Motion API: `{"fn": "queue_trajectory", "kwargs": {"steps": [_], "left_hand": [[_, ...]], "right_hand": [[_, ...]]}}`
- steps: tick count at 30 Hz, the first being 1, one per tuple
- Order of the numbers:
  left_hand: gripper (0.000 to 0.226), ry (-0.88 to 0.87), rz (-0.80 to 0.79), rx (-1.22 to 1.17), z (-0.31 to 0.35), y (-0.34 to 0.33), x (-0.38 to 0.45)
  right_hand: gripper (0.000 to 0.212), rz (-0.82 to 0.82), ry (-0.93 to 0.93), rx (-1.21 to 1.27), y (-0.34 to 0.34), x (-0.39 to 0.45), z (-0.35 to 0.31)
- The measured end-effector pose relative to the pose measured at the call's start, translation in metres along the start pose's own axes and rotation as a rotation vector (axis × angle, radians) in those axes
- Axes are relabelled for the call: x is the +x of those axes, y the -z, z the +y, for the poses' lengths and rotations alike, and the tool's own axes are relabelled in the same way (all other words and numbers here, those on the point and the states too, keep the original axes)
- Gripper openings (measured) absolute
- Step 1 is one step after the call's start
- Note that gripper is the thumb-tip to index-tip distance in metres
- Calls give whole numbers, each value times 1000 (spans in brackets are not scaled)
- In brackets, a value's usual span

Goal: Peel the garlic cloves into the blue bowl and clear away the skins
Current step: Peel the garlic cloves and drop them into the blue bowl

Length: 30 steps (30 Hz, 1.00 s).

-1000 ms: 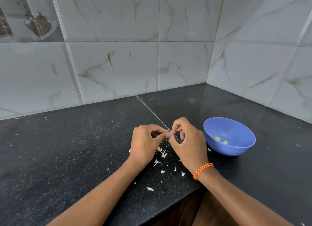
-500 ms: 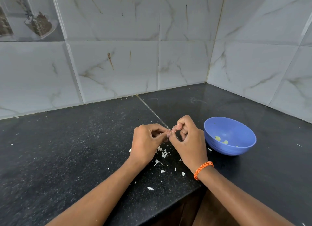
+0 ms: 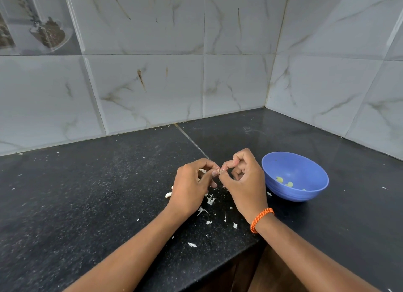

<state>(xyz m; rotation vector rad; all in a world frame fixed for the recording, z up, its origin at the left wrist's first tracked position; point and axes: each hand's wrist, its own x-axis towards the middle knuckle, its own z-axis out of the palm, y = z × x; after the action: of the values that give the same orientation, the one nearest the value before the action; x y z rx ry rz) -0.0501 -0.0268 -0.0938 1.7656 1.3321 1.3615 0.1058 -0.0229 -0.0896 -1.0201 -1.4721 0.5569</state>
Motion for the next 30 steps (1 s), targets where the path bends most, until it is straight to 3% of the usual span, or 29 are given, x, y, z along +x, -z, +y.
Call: {"fn": "queue_trajectory", "kwargs": {"steps": [7,10,15,20,24,30], "left_hand": [[9,11,6,-104,-3,2,3],[10,7,30,-77,-6,4,5],[9,0,30,-67,-6,5,5],[9,-13,15,-76,-5,4,3],[7,-8,30,-109,-5,3,3],[6,16,114,-187,-8,8,6]], "right_hand": [[21,-61,-58,86,6,4,4],[29,-82,-35,40,6,4,3],[18,-91,-25,42,3,0,1],[32,-82,15,-21,2,3,4],[30,-114,38,-47,2,4,5],[28,-191,108,-231,1,-4,6]]}}
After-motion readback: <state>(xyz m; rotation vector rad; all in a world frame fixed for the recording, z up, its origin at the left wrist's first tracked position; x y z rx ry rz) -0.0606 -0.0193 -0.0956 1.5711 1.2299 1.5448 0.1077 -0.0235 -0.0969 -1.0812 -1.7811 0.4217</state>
